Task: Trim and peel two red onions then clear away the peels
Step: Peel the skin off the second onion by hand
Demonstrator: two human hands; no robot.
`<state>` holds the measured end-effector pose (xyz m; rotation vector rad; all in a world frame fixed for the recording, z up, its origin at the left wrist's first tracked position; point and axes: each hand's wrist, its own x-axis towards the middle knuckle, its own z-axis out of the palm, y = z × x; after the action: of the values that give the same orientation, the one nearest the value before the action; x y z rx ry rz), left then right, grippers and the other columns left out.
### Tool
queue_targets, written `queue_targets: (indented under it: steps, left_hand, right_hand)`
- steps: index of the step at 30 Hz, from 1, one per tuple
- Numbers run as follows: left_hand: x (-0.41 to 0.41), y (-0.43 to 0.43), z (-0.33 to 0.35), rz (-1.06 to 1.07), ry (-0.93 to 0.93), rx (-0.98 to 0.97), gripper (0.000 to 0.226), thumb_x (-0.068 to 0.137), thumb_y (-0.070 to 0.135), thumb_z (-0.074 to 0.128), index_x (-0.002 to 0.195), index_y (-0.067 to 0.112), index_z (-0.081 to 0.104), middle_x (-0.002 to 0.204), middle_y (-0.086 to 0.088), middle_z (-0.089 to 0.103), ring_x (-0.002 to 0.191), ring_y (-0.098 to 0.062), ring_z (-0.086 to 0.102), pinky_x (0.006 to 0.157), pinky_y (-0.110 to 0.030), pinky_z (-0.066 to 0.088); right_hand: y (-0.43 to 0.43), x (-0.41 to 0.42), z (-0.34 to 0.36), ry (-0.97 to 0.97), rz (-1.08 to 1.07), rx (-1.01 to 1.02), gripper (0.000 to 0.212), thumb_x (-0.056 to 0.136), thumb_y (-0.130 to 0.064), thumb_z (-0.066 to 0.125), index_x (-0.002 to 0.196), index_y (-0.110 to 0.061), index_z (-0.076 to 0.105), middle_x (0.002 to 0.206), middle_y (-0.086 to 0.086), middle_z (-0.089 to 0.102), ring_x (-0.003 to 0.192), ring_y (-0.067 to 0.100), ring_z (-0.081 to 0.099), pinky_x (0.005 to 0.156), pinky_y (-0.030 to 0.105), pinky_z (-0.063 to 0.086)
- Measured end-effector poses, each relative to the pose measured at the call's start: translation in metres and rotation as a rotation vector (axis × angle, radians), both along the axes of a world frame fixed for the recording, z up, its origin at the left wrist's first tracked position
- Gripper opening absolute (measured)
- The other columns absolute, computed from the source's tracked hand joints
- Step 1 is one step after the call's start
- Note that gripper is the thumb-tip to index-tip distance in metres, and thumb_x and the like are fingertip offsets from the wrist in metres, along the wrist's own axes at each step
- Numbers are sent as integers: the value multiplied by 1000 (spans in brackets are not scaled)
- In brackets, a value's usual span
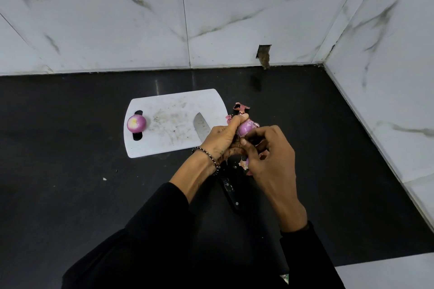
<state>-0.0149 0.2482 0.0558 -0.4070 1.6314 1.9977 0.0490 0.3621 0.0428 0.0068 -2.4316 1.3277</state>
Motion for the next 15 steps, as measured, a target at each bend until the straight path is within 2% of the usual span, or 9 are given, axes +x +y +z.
queue_targets:
  steps: [4, 6, 9, 15]
  left_hand:
    - [-1, -4, -1, -17, -7, 38, 46, 86, 49, 68, 86, 4, 73, 77, -11, 72, 60, -13, 67, 65, -26, 56]
    - [-1, -4, -1, -17, 5, 24, 47, 87, 49, 68, 88, 2, 73, 77, -12, 72, 60, -13, 67, 64, -26, 57]
    - [0, -3, 0, -10, 20, 13, 44, 88, 46, 67, 86, 3, 72, 71, -8, 70, 56, -11, 65, 58, -24, 55]
    - [-1, -5, -1, -29, 26, 1, 46, 87, 47, 69, 91, 1, 71, 70, -7, 68, 56, -13, 65, 58, -25, 54]
  right_hand:
    - [4, 0, -3, -61, -35, -77, 23, 87, -20, 77, 98, -25, 58, 93, -13, 59, 82, 9, 64, 63, 31, 59]
    - [3, 2, -2, -65, -22, -90, 27, 87, -19, 77, 101, -28, 56, 94, -15, 60, 82, 11, 66, 62, 38, 60]
    - [3, 4, 2, -26, 4, -64, 30, 87, -16, 77, 109, -27, 59, 97, -17, 59, 83, 9, 65, 64, 38, 61]
    - [6, 4, 4, -31, 3, -77, 30, 85, -18, 79, 111, -25, 64, 97, -21, 59, 83, 7, 64, 64, 33, 60]
